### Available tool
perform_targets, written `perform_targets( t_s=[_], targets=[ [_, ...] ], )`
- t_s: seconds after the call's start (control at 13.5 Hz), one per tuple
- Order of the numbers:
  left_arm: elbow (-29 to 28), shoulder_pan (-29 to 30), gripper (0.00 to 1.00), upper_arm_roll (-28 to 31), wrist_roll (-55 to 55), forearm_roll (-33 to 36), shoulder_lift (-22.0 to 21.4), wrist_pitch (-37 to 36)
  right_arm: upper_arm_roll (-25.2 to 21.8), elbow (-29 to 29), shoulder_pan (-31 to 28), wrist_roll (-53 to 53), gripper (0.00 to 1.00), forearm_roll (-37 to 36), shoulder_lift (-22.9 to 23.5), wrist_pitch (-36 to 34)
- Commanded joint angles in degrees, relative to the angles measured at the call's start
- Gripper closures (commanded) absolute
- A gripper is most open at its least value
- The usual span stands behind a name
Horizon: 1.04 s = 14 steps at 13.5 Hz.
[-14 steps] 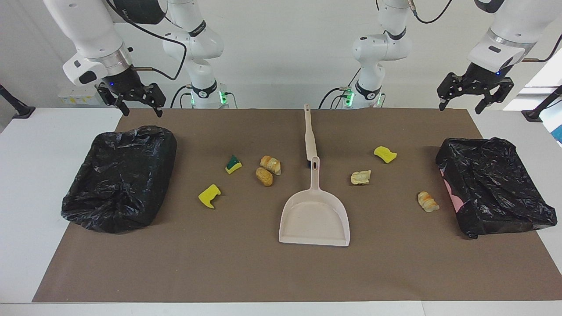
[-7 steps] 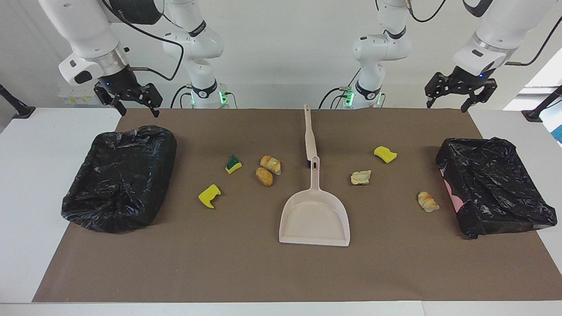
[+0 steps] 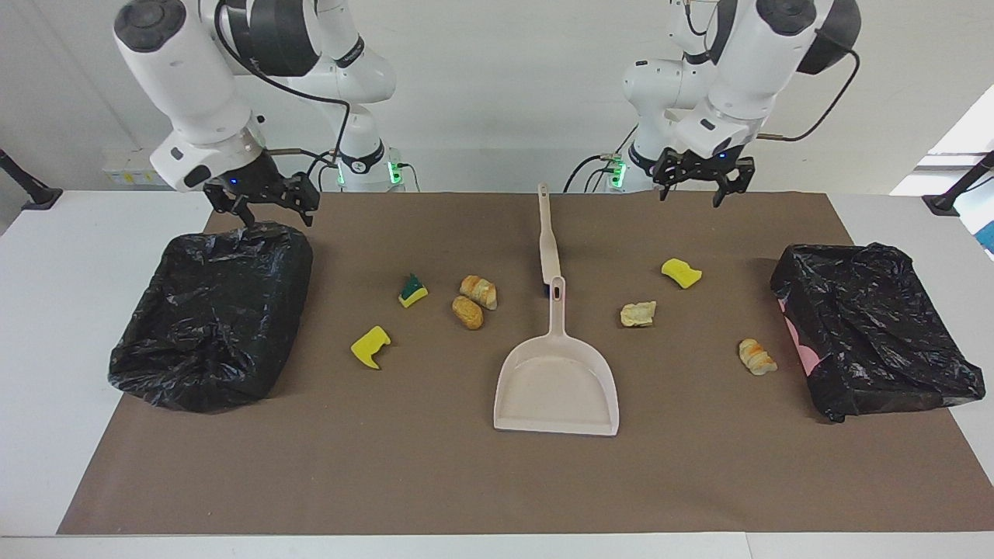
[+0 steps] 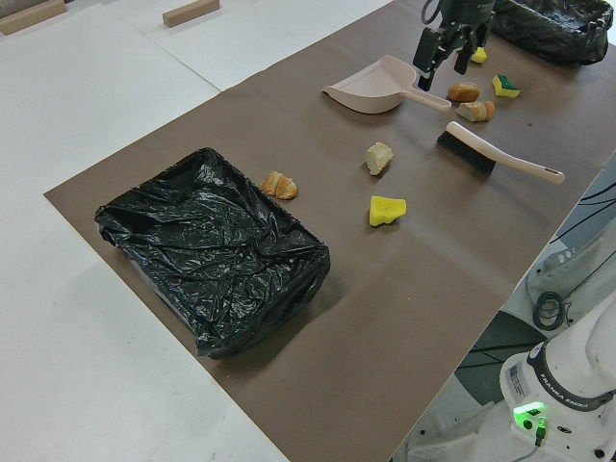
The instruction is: Sweep and dump trash in bin
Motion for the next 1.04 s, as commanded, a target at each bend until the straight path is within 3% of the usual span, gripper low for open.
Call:
perform_targets(
  t_s=[0.0,0.37,0.59,0.96],
  targets=[
    [-7.5,-5.2,0.00,0.9,-5.1,-0.6,-2.8,6.7,0.1,2.7,3.6,0.7,0.00,-0.3,4.8,2.5],
    [-16.2,-14.5,0.00,0.9,-16.1,-0.6,-2.9,15.2,0.1,3.4,14.0,10.4,0.00,0.3,11.1,10.5],
    [-19.5,-21.2,0.00,0.9,-23.7,-0.6,-0.1,20.2,0.1,3.8,20.0,22.6,0.00,0.8,14.9,16.1],
    [-24.1,-28.7,0.00,0.9,-30.7,-0.6,2.5,26.2,0.6,19.1,27.8,39.0,0.00,2.9,27.5,17.3]
  ],
)
